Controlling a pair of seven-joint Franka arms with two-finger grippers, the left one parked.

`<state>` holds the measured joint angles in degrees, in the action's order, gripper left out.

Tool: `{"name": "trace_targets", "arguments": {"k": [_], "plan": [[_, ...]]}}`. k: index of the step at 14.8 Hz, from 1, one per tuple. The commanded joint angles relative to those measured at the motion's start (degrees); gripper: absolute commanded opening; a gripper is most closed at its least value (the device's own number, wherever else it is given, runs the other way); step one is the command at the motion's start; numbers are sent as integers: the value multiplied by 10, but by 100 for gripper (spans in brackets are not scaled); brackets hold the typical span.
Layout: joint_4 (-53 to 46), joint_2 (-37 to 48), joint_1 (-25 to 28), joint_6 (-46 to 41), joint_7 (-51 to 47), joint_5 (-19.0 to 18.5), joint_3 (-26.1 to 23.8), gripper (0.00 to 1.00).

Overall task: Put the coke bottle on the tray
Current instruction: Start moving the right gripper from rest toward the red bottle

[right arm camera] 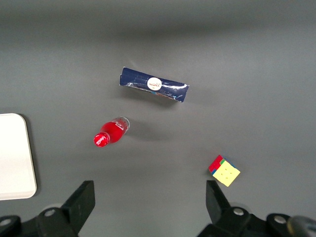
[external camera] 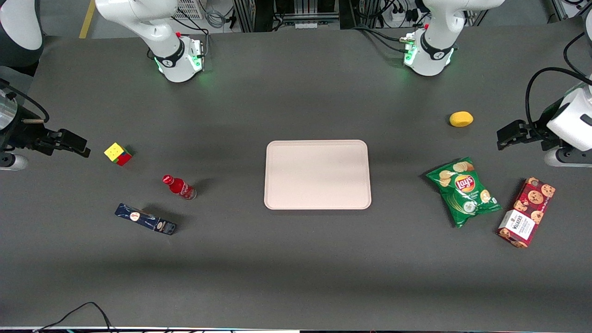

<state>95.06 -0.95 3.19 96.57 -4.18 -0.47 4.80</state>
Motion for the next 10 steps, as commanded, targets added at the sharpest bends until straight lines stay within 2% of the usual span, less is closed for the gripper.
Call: {"name": "trace_targets", "arguments": {"k": [1, 10], "plan": [[-20, -11, -3, -14, 2, -1, 0, 100], [-17, -12, -4, -14, 6, -1, 0, 100]]}}
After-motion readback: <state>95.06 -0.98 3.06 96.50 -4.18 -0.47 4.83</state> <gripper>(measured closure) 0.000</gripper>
